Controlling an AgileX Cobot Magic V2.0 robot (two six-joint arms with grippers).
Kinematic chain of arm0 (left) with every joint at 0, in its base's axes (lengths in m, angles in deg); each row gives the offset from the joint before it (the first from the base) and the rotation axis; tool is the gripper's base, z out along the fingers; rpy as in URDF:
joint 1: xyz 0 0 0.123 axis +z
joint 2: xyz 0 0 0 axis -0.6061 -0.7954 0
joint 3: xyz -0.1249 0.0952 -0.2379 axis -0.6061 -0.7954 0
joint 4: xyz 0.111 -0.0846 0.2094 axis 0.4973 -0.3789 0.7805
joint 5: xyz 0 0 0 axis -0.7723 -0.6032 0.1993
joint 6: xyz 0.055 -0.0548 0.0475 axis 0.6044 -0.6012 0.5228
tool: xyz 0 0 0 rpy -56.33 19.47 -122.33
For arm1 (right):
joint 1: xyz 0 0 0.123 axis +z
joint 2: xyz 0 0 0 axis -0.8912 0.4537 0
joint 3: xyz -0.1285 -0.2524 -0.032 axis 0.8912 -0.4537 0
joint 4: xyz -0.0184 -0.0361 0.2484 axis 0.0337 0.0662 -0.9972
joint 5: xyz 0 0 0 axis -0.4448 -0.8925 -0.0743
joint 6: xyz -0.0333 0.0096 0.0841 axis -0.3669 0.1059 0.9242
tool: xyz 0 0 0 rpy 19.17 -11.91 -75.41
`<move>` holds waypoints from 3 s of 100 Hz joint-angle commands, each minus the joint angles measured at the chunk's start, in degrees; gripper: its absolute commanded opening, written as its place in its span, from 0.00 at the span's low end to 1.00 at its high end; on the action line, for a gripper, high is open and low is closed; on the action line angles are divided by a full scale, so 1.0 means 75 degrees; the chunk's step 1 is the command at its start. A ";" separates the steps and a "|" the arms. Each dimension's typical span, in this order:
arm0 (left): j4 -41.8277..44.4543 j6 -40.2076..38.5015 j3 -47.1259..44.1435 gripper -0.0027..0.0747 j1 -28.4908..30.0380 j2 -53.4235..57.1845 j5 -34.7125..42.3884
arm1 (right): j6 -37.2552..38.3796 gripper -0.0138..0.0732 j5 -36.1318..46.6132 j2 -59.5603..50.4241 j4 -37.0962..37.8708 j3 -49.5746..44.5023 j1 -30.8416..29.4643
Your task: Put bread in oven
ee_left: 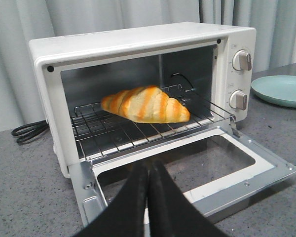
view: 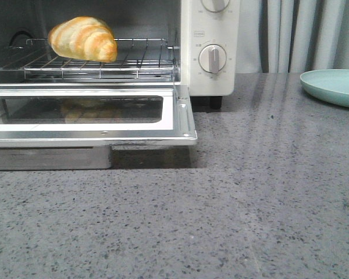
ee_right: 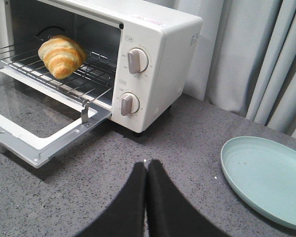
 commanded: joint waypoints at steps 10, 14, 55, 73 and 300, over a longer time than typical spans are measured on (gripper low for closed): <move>0.0394 0.0014 -0.0700 0.01 0.0236 0.0425 0.1208 | -0.0039 0.10 0.0605 0.0059 0.0044 0.0174 -0.0046; 0.0392 -0.0001 -0.0982 0.01 0.0409 0.0614 0.1515 | -0.0039 0.10 0.0605 0.0059 0.0044 0.0174 -0.0046; -0.0673 -0.0291 -0.2662 0.01 0.1819 0.0994 0.1653 | -0.0039 0.10 0.0591 0.0059 0.0044 0.0174 -0.0046; -0.0637 -0.0291 -0.3035 0.01 0.1819 0.0994 0.1653 | -0.0039 0.10 0.0591 0.0059 0.0044 0.0174 -0.0046; -0.0805 -0.0291 -0.3281 0.01 0.1819 0.0994 0.1264 | 0.2911 0.10 0.1276 -0.2051 0.1860 -0.3967 -0.2594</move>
